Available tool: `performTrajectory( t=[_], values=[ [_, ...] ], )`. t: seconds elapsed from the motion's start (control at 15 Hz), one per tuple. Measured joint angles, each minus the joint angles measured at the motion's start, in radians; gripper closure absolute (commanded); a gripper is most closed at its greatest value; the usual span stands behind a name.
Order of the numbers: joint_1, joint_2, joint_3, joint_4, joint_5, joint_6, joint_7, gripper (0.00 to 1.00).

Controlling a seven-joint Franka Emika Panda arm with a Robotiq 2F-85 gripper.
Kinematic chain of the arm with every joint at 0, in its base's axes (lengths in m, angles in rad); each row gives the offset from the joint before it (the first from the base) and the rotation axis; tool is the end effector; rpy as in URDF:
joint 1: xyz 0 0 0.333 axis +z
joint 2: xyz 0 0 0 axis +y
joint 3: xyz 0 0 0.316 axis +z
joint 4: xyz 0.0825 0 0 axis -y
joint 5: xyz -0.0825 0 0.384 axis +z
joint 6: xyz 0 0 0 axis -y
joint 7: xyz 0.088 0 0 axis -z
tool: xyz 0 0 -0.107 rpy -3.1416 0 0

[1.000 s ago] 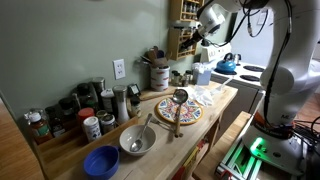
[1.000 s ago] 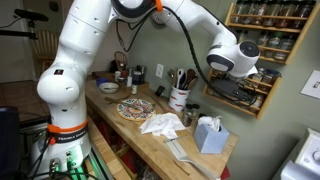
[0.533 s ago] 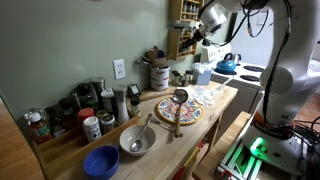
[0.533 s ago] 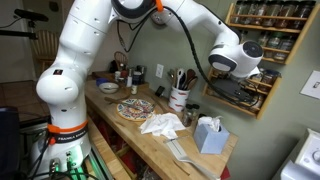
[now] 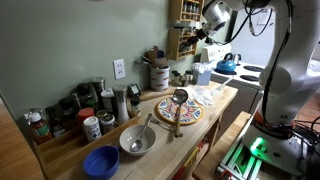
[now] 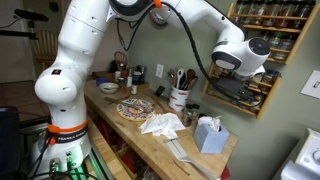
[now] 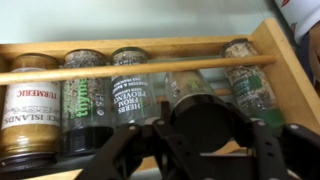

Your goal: Remove the spice shaker from the lower shelf, second position to the left and put it on the table

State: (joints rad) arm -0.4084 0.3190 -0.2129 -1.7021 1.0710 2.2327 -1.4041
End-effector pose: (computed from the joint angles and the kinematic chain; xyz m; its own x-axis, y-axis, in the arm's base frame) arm 0.5714 -0.3585 0.4449 0.6668 0.0620 0.7427 0.2688 -0.9495 -0.1620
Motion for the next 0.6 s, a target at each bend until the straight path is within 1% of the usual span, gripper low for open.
performTrajectory(
  t=[0.33, 0.6],
  values=[
    [-0.019, -0.045, -0.023, -0.023, 0.008, -0.025, 0.012, 0.7],
    [-0.029, -0.101, -0.047, -0.059, 0.019, -0.084, 0.033, 0.7]
  ],
)
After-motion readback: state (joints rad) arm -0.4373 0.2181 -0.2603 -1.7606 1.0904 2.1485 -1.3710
